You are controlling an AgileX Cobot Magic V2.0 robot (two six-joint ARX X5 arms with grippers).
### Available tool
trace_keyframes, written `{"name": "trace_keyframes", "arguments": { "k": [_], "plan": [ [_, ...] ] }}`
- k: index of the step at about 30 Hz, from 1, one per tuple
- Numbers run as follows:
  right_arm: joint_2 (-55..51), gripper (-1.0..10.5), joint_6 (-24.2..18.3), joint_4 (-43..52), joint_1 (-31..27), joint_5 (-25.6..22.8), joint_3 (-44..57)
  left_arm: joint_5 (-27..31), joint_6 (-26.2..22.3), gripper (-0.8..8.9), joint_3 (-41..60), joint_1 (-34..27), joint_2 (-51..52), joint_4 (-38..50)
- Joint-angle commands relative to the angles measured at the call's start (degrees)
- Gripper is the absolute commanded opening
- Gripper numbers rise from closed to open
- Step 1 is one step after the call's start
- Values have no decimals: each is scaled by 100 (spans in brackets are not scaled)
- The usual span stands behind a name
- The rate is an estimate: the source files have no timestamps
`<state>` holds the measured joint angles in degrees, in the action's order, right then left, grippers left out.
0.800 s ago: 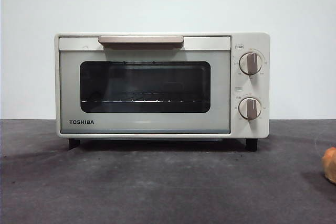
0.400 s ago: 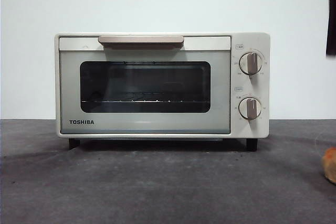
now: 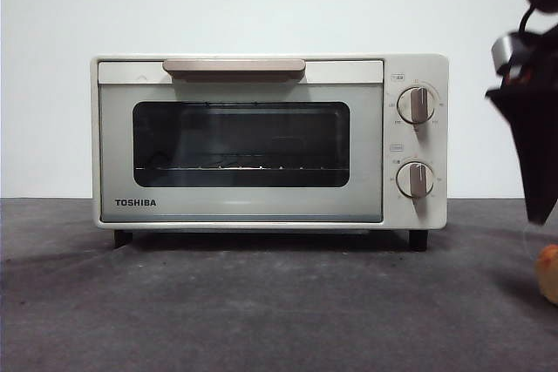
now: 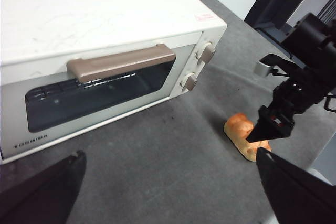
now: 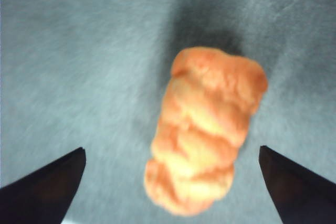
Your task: The left arm flap open the oven, the right arm pick bread and place it into oven, the left arm flap close the oven
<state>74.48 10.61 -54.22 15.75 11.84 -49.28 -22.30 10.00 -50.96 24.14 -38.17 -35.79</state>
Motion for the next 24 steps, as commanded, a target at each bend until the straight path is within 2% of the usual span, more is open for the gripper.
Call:
{"name": "trace_keyframes", "arguments": {
  "k": [1,5,13,20,24],
  "plan": [
    [247,527,103,151,24,-94,-15,2,-33,523,-105,26,-17,37],
    [540,526,122,273,24,-308,-15,2,-33,523,-105,26,-17,48],
    [1104,517,114,422,24,-293,-15,2,-33,523,-105,26,-17,42],
    [1220,212,92,466,24,-291,-15,4,-35,523,-105,26,-17,-9],
    [1182,136,55,444,24,-273,-24,7,-33,523,-105,26,-17,-87]
  ]
}}
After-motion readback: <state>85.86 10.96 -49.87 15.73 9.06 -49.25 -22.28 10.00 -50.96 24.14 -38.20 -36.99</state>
